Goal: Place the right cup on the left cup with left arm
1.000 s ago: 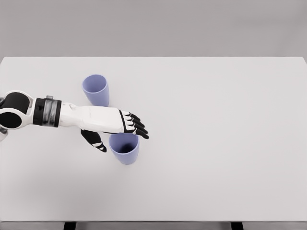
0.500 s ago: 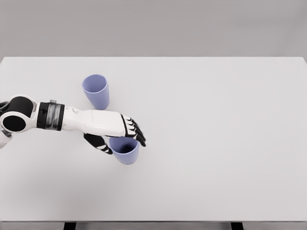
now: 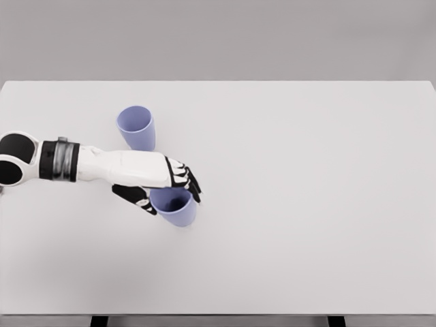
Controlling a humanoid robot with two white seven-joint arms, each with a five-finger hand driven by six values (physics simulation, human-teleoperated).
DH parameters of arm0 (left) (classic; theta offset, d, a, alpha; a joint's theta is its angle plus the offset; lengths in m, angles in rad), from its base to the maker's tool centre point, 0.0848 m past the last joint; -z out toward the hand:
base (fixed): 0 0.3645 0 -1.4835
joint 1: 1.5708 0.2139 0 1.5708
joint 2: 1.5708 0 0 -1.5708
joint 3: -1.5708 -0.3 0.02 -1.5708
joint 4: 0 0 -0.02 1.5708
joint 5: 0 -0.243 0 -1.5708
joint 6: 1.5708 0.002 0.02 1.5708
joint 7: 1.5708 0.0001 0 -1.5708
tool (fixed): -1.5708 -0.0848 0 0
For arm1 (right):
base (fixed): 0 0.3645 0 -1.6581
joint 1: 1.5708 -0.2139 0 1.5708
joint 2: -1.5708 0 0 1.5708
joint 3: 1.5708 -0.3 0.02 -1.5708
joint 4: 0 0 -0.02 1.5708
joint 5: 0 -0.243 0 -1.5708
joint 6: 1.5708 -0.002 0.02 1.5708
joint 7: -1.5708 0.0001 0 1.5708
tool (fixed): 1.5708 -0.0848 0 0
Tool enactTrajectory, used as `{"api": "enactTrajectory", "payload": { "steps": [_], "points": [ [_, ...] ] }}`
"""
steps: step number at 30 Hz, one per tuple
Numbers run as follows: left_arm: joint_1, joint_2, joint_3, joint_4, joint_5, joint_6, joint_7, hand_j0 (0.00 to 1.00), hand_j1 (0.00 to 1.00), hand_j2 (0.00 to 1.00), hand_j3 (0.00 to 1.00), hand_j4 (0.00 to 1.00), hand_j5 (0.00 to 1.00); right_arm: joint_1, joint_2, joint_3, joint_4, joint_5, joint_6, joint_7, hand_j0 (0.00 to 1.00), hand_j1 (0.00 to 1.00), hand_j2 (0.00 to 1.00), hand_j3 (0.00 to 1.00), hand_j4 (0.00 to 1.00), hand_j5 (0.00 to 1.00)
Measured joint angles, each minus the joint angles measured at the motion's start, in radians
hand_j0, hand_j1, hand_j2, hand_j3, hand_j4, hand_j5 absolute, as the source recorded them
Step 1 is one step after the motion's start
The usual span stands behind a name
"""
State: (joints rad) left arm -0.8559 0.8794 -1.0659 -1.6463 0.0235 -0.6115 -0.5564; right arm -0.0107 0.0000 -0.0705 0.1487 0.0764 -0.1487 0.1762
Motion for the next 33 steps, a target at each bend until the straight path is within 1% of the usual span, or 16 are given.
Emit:
{"api": "enactTrajectory", "payload": {
  "steps": [3, 6, 9, 11, 13, 15, 17, 21, 26, 33],
  "points": [
    [-0.046, 0.045, 0.008, -0.022, 0.037, 0.000, 0.001, 0.48, 0.48, 0.48, 0.48, 0.48, 0.48, 0.000, 0.000, 0.000, 0.000, 0.000, 0.000, 0.000, 1.00, 1.00, 1.00, 1.00, 1.00, 1.00],
    [-0.080, 0.087, 0.011, -0.032, 0.073, -0.001, 0.002, 0.48, 0.48, 0.48, 0.48, 0.48, 0.48, 0.000, 0.000, 0.000, 0.000, 0.000, 0.000, 0.000, 1.00, 1.00, 1.00, 1.00, 1.00, 1.00],
    [-0.104, 0.118, 0.015, -0.035, 0.099, -0.001, 0.002, 0.48, 0.48, 0.48, 0.48, 0.48, 0.48, 0.000, 0.000, 0.000, 0.000, 0.000, 0.000, 0.000, 1.00, 1.00, 1.00, 1.00, 1.00, 1.00],
    [-0.107, 0.132, 0.026, -0.035, 0.111, -0.002, 0.002, 0.48, 0.48, 0.48, 0.48, 0.48, 0.48, 0.000, 0.000, 0.000, 0.000, 0.000, 0.000, 0.000, 1.00, 1.00, 1.00, 1.00, 1.00, 1.00],
    [-0.132, 0.140, 0.038, -0.031, 0.119, -0.002, 0.002, 0.48, 0.48, 0.48, 0.48, 0.48, 0.48, 0.000, 0.000, 0.000, 0.000, 0.000, 0.000, 0.000, 1.00, 1.00, 1.00, 1.00, 1.00, 1.00],
    [-0.166, 0.146, 0.045, -0.018, 0.131, -0.002, 0.002, 0.48, 0.48, 0.48, 0.48, 0.48, 0.48, 0.000, 0.000, 0.000, 0.000, 0.000, 0.000, 0.000, 1.00, 1.00, 1.00, 1.00, 1.00, 1.00],
    [-0.187, 0.151, 0.049, 0.005, 0.139, -0.002, 0.002, 0.48, 0.48, 0.48, 0.48, 0.48, 0.48, 0.000, 0.000, 0.000, 0.000, 0.000, 0.000, 0.000, 1.00, 1.00, 1.00, 1.00, 1.00, 1.00],
    [-0.252, 0.148, 0.048, 0.073, 0.144, -0.002, 0.000, 0.48, 0.48, 0.48, 0.48, 0.48, 0.48, 0.000, 0.000, 0.000, 0.000, 0.000, 0.000, 0.000, 1.00, 1.00, 1.00, 1.00, 1.00, 1.00],
    [-0.268, 0.145, 0.035, 0.125, 0.141, -0.002, -0.014, 0.48, 0.48, 0.48, 0.48, 0.48, 0.48, 0.000, 0.000, 0.000, 0.000, 0.000, 0.000, 0.000, 1.00, 1.00, 1.00, 1.00, 1.00, 1.00],
    [-0.273, 0.140, 0.032, 0.159, 0.141, -0.002, -0.021, 0.48, 0.48, 0.48, 0.48, 0.48, 0.48, 0.000, 0.000, 0.000, 0.000, 0.000, 0.000, 0.000, 1.00, 1.00, 1.00, 1.00, 1.00, 1.00]
  ]
}}
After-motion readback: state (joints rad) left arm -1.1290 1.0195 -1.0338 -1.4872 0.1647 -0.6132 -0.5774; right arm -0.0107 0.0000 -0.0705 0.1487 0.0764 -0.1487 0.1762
